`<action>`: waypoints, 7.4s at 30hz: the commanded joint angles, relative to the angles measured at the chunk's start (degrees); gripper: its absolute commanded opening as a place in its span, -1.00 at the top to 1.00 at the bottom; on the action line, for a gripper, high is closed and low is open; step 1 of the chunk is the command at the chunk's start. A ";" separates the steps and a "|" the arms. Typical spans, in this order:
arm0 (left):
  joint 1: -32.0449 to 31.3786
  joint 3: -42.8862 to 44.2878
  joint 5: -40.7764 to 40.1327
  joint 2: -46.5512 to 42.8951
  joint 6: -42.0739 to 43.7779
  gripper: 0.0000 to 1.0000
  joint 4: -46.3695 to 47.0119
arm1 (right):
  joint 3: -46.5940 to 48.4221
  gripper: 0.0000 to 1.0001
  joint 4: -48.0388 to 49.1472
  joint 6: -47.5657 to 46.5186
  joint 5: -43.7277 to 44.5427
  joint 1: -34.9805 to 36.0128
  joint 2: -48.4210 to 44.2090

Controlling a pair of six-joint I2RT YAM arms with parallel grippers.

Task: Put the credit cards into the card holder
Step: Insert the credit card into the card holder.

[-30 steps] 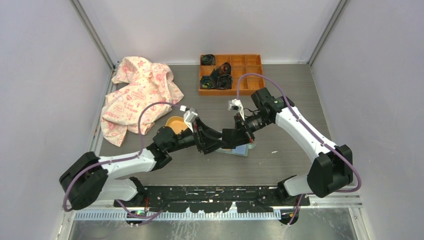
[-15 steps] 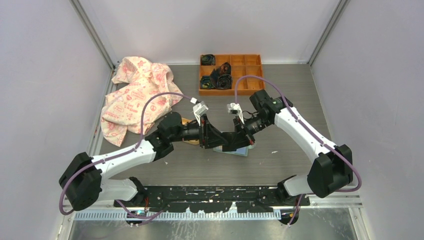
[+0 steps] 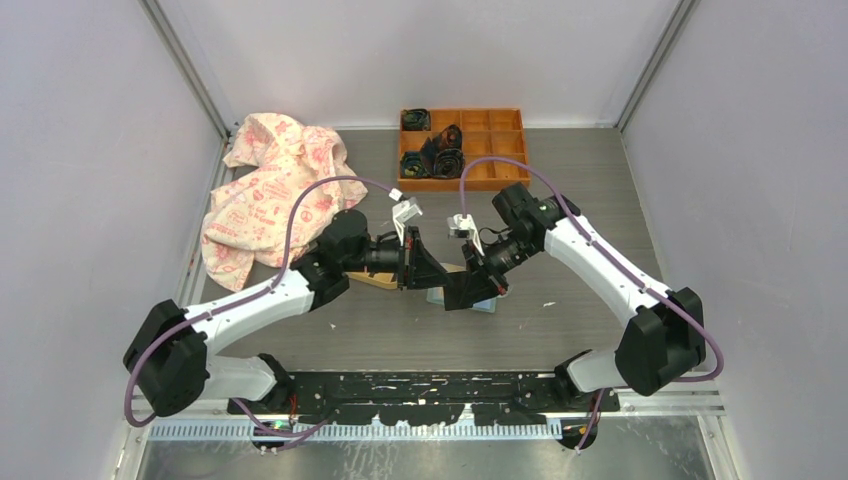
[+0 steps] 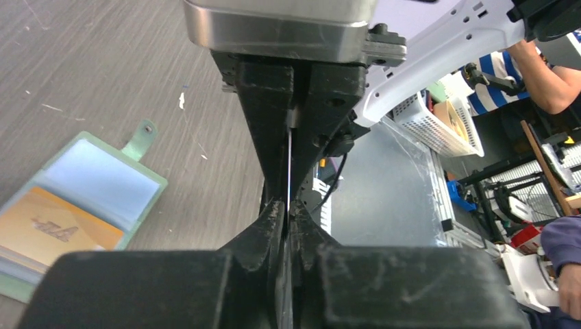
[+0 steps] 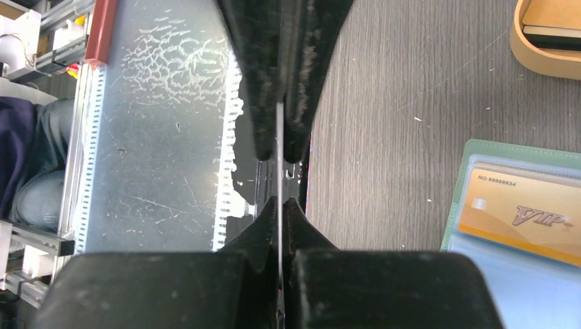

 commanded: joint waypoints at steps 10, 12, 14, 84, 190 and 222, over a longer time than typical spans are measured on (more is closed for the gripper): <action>5.31 -4.97 -1.27 -5.01 -3.88 1.00 -2.59 | -1.04 -0.09 5.71 0.05 14.19 -3.57 -5.87; 7.87 -9.44 -2.70 -7.81 -6.94 1.00 -1.00 | -6.09 -0.19 11.15 -0.60 16.41 -4.35 -10.14; 9.04 -12.44 -4.37 -9.92 -8.20 1.00 -1.56 | -12.25 -0.09 14.61 -4.06 15.11 -4.37 -13.41; 4.64 1.43 -26.48 30.78 -22.16 1.00 10.93 | -10.14 0.87 27.96 11.99 42.32 -6.48 12.66; 2.71 22.26 -18.43 43.38 -22.13 1.00 -21.86 | -8.87 0.86 26.34 12.44 42.03 -5.44 11.74; 3.48 25.07 -17.76 47.14 -23.48 0.94 -19.43 | -18.06 0.82 44.94 10.12 49.64 13.36 5.64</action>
